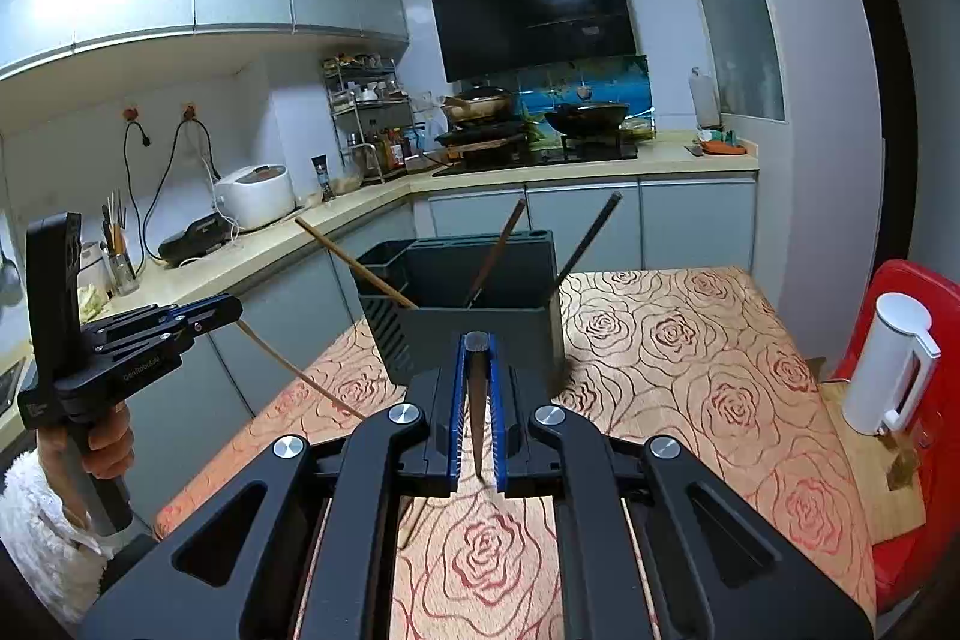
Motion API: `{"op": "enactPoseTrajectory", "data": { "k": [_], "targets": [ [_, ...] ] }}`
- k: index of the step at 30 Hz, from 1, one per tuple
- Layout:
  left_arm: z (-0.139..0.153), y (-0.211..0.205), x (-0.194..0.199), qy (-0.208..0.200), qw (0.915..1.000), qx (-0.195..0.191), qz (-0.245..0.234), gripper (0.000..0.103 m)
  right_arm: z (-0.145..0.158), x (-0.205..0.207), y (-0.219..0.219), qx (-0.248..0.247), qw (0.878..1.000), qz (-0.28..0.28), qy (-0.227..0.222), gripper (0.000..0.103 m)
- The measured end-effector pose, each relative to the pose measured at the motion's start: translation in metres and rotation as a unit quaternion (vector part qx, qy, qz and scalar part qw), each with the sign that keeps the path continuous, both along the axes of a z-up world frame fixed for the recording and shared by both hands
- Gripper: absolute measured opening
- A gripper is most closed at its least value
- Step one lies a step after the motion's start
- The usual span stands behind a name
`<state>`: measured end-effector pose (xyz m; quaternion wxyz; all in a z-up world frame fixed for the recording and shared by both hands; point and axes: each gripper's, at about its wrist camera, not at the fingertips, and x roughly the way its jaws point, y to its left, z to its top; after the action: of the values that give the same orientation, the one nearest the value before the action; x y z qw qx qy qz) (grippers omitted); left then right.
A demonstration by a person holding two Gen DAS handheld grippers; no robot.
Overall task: Organize utensils
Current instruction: 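Lift both held chopsticks upright and carry them over the green holder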
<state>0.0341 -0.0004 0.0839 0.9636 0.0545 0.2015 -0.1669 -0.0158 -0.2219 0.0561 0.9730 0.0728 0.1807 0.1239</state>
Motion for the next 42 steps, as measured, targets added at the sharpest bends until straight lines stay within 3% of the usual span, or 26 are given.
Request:
{"op": "enactPoseTrajectory", "data": {
  "k": [11,22,30,35,42],
  "targets": [
    [0.027,-0.002,0.023,-0.001,0.9999,0.002,-0.011,0.007,0.040,0.038,-0.013,0.029,0.999,0.011,0.014,0.008],
    [0.087,-0.020,0.056,0.000,0.9996,-0.001,-0.027,0.007,0.102,0.072,-0.024,0.027,0.999,-0.019,-0.007,0.008],
    [0.120,-0.043,0.068,-0.029,0.9991,0.005,-0.032,0.007,0.134,0.094,-0.022,0.010,0.999,-0.046,-0.024,0.008],
    [0.120,-0.059,0.093,-0.028,0.9993,0.008,-0.022,0.007,0.132,0.118,-0.022,-0.003,0.998,-0.062,-0.015,0.008],
    [0.086,-0.075,0.134,0.007,0.9998,0.017,-0.008,0.007,0.107,0.156,-0.015,-0.021,0.997,-0.063,0.027,0.008]
  ]
}}
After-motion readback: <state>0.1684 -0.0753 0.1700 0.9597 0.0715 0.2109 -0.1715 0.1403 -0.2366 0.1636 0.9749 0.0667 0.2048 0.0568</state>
